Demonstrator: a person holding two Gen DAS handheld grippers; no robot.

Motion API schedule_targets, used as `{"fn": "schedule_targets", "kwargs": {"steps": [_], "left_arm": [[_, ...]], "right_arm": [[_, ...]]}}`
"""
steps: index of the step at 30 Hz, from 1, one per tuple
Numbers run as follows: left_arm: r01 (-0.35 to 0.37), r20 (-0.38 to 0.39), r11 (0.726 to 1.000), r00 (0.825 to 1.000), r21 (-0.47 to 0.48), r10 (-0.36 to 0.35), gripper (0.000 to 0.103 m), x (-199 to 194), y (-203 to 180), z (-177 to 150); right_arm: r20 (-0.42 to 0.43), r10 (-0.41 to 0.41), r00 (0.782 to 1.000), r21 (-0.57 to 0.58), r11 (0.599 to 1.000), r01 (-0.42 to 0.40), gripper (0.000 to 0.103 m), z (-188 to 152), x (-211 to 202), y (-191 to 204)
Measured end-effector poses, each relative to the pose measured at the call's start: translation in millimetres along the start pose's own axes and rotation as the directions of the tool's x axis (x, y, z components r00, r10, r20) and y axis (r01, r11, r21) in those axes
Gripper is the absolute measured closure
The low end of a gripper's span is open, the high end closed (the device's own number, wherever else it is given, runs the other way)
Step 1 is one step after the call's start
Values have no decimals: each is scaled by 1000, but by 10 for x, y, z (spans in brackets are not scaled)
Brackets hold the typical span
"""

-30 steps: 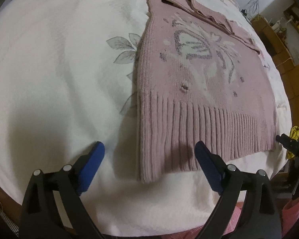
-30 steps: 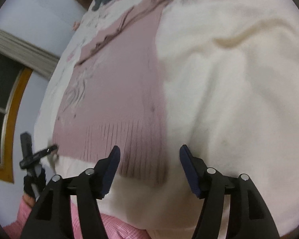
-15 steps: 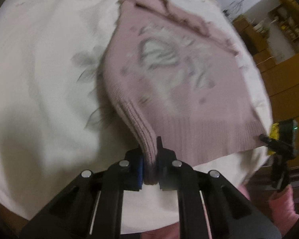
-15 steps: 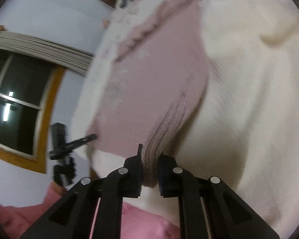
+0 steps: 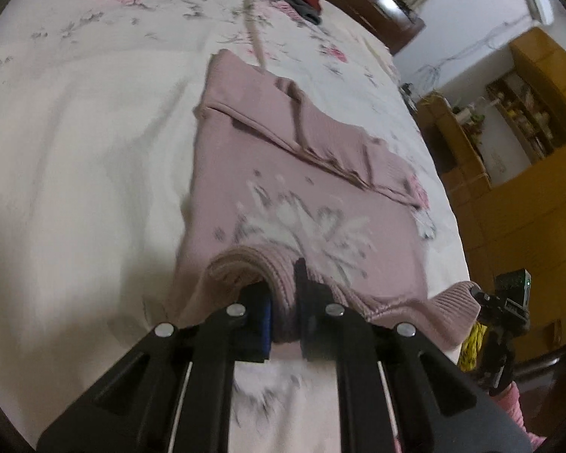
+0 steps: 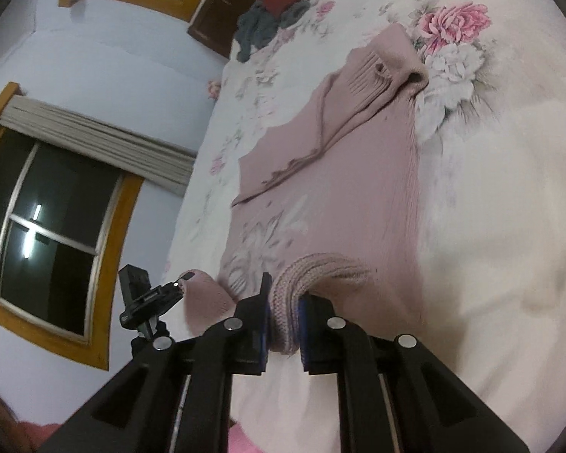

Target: Fold small clothes

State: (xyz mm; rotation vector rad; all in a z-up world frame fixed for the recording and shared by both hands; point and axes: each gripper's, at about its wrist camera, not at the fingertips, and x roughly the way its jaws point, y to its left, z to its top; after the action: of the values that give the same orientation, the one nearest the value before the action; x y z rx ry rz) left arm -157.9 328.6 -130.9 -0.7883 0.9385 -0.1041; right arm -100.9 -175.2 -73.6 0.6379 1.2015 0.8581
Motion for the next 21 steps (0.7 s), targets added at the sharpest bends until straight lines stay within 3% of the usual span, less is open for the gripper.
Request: {"fn": "schedule_targets", "kwargs": {"steps": [5,9,13,15,16,18,19,21], "left_arm": [[-55,3,998,998,-38,55,94,180,214,231],[-81,-38,994,996,-69,79,93,398,329,366],[-50,-73,990,997,-135,40,88,451,446,398],[-19,-72,986,997,-167,7,81,382,489,386],[-12,-65,985,998,-174,1,73,338,498,381],[-15,-24,984,1000,-178,11,57,178,509,382],[-19,3,985,1000,-171,20,49,87,506,382],[-24,45,989,999,-145,31,47,-65,480,406]], "right_arm": [[-10,-38,999,68,997,39,91,374,270,-273],[-44,-93,995,104,990,98,91,537,511,-491],[-53,-96,994,140,985,103,83,587,544,-649],[-41,-83,996,151,985,88,73,588,467,-696],[-31,-81,996,154,984,85,69,583,422,-712],[-7,-116,993,142,983,115,47,566,290,-730],[1,-133,991,128,983,132,47,560,241,-723],[10,-166,986,75,984,164,47,555,175,-664]]}}
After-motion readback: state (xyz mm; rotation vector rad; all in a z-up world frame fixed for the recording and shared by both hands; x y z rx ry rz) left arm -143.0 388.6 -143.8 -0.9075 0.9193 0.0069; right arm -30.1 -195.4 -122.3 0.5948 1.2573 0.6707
